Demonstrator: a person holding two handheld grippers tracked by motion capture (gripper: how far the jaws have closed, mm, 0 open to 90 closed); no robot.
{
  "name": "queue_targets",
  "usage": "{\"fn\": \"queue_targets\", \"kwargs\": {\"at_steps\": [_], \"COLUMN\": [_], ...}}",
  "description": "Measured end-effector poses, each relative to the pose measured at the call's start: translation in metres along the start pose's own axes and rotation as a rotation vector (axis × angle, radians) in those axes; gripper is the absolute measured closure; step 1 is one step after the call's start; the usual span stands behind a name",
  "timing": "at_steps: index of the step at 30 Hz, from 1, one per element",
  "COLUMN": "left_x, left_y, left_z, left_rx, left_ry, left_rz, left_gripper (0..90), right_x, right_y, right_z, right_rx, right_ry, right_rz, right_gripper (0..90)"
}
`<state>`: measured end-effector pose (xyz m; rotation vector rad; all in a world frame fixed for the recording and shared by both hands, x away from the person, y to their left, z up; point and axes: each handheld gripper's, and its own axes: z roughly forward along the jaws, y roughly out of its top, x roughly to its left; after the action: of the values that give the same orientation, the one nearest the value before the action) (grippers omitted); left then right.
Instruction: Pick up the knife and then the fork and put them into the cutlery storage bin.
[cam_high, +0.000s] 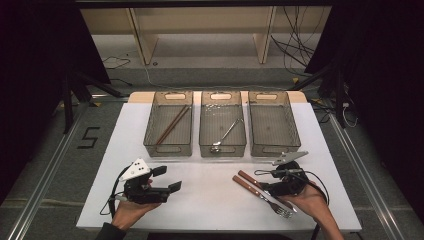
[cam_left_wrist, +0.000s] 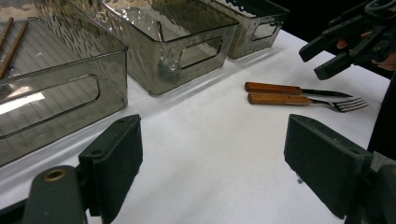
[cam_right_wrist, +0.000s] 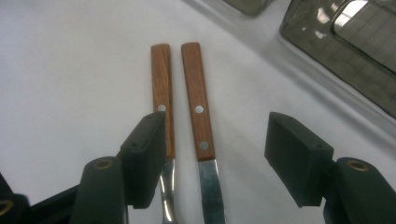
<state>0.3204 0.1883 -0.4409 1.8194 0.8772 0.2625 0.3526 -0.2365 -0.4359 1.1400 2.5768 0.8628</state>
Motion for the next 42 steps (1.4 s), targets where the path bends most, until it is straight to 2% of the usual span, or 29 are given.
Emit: {"fn": "queue_targets", "kwargs": {"at_steps": [3,14,16,21,30,33,42], "left_x": [0.001,-0.001,0.000,-0.001,-0.001,-0.001,-0.002], "left_y": [0.000,0.000,0.000,0.000,-0.001,-0.001,-0.001], "left_z": [0.000,0.000,0.000,-0.001,0.000,0.000,0.000], "left_rx": [-0.004,-0.010,-0.009,-0.015,-0.012,-0.007,-0.008], "left_ry": [-0.001,-0.003,-0.003,-0.003,0.003,0.007,0.007], "left_rz": [0.006,0.008,0.010,0.012,0.024,0.033,0.029], "left_gripper": [19.2,18.9,18.9,18.9,18.8,18.8,18.8], "right_x": [-0.001,0.002,0.003,0.004,0.005,0.006,0.009], "right_y": [0.004,0.011,0.015,0.018,0.022,0.024,0.026], "right_z": [0.005,0.015,0.019,0.026,0.035,0.039,0.045], "right_rx": [0.041,0.137,0.171,0.217,0.273,0.308,0.358], "right_ry": [0.016,0.011,-0.004,0.008,0.004,0.000,-0.006], "right_rz": [-0.008,-0.030,-0.043,-0.048,-0.054,-0.058,-0.073], "right_gripper": [41.7,48.1,50.0,54.4,60.9,64.1,69.8]}}
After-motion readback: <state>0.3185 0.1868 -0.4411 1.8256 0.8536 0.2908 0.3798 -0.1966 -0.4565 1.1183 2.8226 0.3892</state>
